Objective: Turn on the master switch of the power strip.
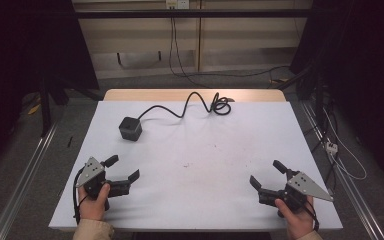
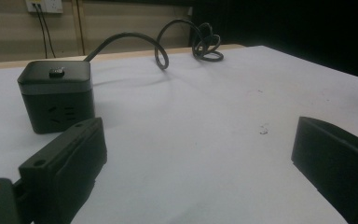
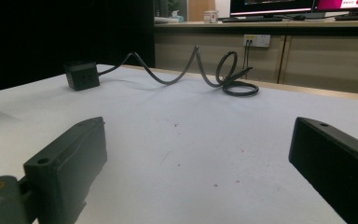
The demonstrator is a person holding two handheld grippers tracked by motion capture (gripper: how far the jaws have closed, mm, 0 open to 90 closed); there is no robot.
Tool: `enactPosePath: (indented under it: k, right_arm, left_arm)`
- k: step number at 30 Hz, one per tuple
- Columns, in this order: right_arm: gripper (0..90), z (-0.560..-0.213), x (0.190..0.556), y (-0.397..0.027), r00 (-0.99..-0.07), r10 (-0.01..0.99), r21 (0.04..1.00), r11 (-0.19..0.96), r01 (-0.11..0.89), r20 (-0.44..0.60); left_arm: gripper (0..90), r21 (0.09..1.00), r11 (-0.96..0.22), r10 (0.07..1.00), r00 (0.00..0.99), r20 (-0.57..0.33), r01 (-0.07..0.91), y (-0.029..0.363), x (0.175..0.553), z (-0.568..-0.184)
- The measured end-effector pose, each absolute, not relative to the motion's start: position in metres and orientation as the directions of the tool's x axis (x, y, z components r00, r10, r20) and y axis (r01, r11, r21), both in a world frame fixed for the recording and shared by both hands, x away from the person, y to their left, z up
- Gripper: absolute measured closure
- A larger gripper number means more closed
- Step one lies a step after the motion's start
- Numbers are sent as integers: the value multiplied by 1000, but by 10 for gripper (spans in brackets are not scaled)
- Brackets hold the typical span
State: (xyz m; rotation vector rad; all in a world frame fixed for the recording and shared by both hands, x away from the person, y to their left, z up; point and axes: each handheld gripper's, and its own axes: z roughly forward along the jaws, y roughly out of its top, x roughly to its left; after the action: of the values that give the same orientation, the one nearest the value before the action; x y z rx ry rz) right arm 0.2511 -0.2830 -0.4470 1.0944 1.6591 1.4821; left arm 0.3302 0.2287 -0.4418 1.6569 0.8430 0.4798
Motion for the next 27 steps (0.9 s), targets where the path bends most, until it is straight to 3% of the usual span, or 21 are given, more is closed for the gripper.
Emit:
enactPosePath:
  k: [27]
  right_arm:
    - [35,-447,251,-280,-469,882,988,29,151,46]
  left_arm:
    - [24,957,-54,730,665,-157,285,217,358,-428]
